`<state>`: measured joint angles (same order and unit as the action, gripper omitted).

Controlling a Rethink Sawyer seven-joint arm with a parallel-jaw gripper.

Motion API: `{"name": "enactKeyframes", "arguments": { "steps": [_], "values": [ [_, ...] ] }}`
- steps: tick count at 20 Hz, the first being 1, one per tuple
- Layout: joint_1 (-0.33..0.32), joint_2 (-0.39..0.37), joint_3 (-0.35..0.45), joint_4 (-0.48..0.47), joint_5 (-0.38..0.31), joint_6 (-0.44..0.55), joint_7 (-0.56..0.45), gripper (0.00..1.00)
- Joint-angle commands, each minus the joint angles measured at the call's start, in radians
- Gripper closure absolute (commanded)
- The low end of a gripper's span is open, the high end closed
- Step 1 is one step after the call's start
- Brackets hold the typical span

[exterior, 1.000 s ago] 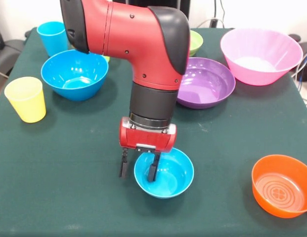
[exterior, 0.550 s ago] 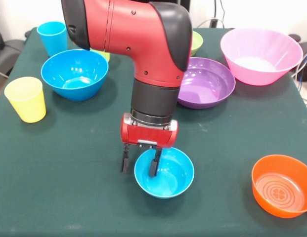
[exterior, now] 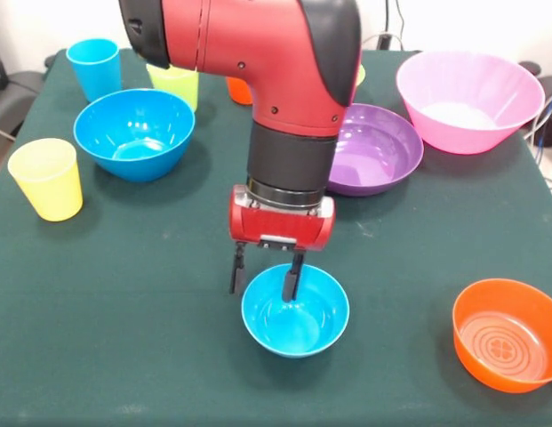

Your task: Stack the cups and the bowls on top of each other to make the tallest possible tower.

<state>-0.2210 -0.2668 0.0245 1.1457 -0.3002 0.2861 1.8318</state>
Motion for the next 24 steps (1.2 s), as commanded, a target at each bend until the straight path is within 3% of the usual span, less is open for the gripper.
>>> {"name": "enactKeyframes", "arguments": {
  "steps": [1, 15, 24],
  "values": [
    [-0.014, -0.040, 0.132, 0.066, -0.061, 0.147, -0.155, 0.00],
    [-0.025, -0.131, 0.188, 0.103, -0.032, 0.253, -0.155, 0.00],
    [-0.028, -0.157, 0.193, 0.137, -0.041, 0.261, -0.131, 0.00]
  ]
}}
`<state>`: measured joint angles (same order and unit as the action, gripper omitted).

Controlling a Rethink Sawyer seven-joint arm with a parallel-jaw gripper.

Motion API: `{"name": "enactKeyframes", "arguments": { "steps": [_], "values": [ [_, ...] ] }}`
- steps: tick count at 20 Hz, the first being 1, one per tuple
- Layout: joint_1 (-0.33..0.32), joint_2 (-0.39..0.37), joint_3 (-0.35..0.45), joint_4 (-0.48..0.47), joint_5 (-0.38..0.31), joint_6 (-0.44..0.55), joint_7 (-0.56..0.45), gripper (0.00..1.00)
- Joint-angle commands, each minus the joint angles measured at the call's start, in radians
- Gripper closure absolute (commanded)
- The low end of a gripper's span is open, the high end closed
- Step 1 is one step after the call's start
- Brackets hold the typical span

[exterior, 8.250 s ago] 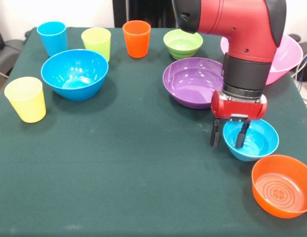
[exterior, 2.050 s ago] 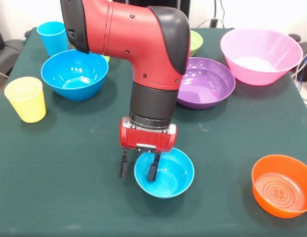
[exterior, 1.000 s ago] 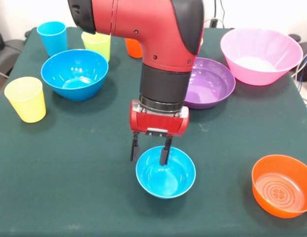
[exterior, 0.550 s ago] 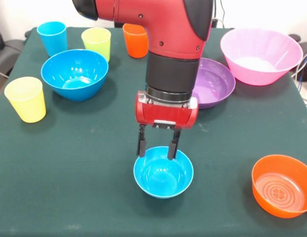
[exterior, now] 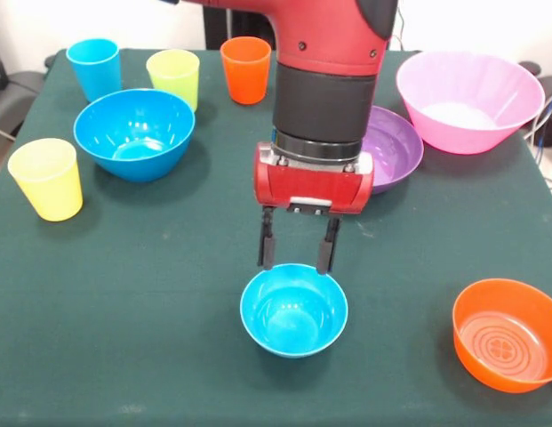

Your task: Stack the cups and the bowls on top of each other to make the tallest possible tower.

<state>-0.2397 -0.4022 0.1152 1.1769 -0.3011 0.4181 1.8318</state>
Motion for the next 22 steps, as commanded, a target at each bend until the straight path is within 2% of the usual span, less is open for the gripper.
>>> {"name": "enactKeyframes", "arguments": {
  "steps": [1, 7, 22],
  "values": [
    [-0.004, -0.028, 0.097, 0.116, -0.040, 0.126, -0.119, 0.00],
    [0.026, -0.066, 0.068, 0.173, -0.032, 0.121, -0.050, 0.00],
    [0.054, -0.062, 0.045, 0.228, -0.010, 0.084, 0.040, 0.00]
  ]
}}
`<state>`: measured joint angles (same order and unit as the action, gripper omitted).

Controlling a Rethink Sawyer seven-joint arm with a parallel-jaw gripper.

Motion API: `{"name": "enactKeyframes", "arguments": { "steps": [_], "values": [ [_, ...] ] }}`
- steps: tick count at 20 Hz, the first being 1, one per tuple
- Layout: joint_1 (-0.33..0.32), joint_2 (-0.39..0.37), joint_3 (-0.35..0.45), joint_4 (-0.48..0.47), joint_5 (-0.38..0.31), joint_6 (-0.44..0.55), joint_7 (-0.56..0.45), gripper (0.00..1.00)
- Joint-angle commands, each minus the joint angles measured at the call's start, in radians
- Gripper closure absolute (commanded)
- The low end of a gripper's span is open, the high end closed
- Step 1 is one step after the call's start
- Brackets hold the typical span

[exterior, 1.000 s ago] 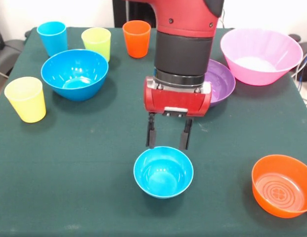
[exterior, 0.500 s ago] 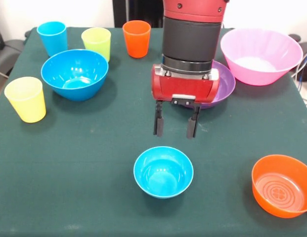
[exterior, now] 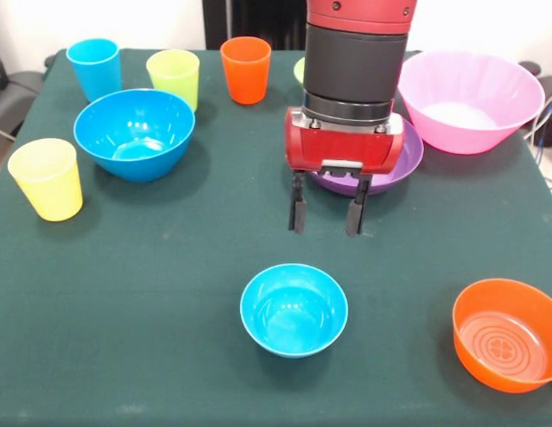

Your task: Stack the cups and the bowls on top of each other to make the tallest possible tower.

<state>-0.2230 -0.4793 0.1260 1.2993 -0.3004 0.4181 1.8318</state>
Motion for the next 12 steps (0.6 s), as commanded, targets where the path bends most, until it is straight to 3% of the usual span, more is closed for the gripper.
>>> {"name": "enactKeyframes", "arguments": {
  "steps": [1, 12],
  "values": [
    [0.042, 0.016, 0.032, 0.107, -0.009, 0.081, 0.047, 0.00],
    [0.075, 0.045, 0.025, 0.094, 0.010, 0.042, 0.091, 0.00]
  ]
}}
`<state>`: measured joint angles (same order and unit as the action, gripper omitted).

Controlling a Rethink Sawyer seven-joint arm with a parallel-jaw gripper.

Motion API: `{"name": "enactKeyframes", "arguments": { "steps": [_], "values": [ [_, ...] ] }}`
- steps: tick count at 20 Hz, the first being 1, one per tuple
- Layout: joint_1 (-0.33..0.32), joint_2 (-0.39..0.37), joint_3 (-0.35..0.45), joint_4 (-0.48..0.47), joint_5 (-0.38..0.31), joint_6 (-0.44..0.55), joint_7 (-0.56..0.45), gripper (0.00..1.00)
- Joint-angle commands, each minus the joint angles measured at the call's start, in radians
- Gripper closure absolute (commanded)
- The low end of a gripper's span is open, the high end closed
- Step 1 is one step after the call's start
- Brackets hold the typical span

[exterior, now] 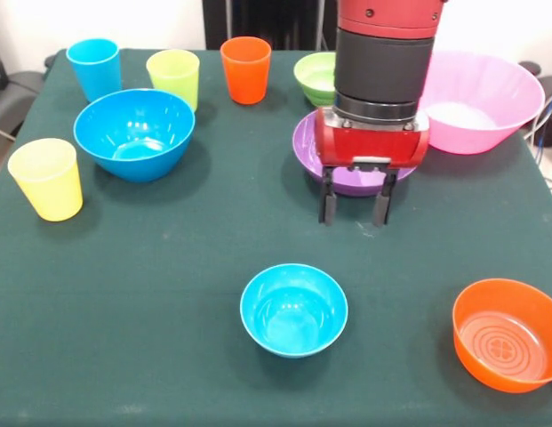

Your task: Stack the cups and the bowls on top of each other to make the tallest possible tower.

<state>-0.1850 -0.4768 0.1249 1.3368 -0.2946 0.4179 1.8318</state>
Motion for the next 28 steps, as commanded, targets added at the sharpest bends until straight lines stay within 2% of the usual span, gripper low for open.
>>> {"name": "enactKeyframes", "arguments": {
  "steps": [1, 15, 28],
  "values": [
    [0.043, 0.047, 0.025, 0.054, 0.008, 0.039, 0.097, 0.00],
    [0.129, 0.068, -0.015, -0.014, 0.075, 0.057, 0.160, 0.00],
    [0.187, 0.077, -0.066, -0.153, 0.170, 0.180, 0.133, 0.00]
  ]
}}
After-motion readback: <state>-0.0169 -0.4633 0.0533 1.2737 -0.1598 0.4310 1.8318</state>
